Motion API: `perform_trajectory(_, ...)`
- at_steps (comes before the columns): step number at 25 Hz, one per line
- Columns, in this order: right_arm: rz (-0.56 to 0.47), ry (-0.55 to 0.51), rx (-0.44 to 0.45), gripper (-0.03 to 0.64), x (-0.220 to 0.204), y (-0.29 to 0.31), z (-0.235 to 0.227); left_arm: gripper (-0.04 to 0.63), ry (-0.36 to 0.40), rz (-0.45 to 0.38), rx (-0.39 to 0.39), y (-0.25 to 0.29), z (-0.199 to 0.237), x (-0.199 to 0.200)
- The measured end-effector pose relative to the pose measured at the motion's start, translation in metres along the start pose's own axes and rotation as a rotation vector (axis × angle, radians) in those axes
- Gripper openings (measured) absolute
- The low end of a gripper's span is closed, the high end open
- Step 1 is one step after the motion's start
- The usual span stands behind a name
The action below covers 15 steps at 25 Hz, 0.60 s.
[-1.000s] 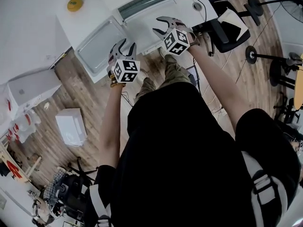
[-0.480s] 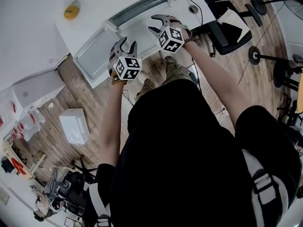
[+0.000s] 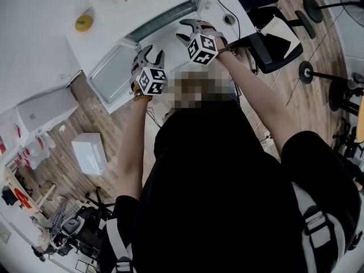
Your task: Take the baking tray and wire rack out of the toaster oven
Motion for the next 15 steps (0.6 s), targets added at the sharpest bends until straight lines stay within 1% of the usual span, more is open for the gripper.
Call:
perform_trajectory(4, -0.007, -0.017, 0.0, 0.209, -0.004, 0.007, -0.01, 0.18, 0.05, 0.013, 0.01, 0.01, -0.002, 0.012)
perform_trajectory(8, -0.004, -0.03, 0.002, 0.209, -0.007, 0.017, -0.021, 0.181, 0.034, 0.035, 0.032, 0.021, 0.003, 0.019)
perform_trajectory(12, 0.011, -0.058, 0.005, 0.209, -0.015, 0.03, -0.031, 0.181, 0.054, 0.069, 0.045, 0.036, 0.008, 0.025)
perform_trajectory(15, 0.025, -0.081, 0.005, 0.206, -0.019, 0.042, -0.038, 0.181, 0.054, 0.099, 0.057, 0.049, 0.015, 0.028)
Point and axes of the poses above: the fingertips, and each gripper's own axes: y forward along the fingers, z to its left, x out of its top, the point moved 8 cm from there along -y, backward along the fingers, and after that the axes turned 12 degrees about z, right-handed, at the moved point
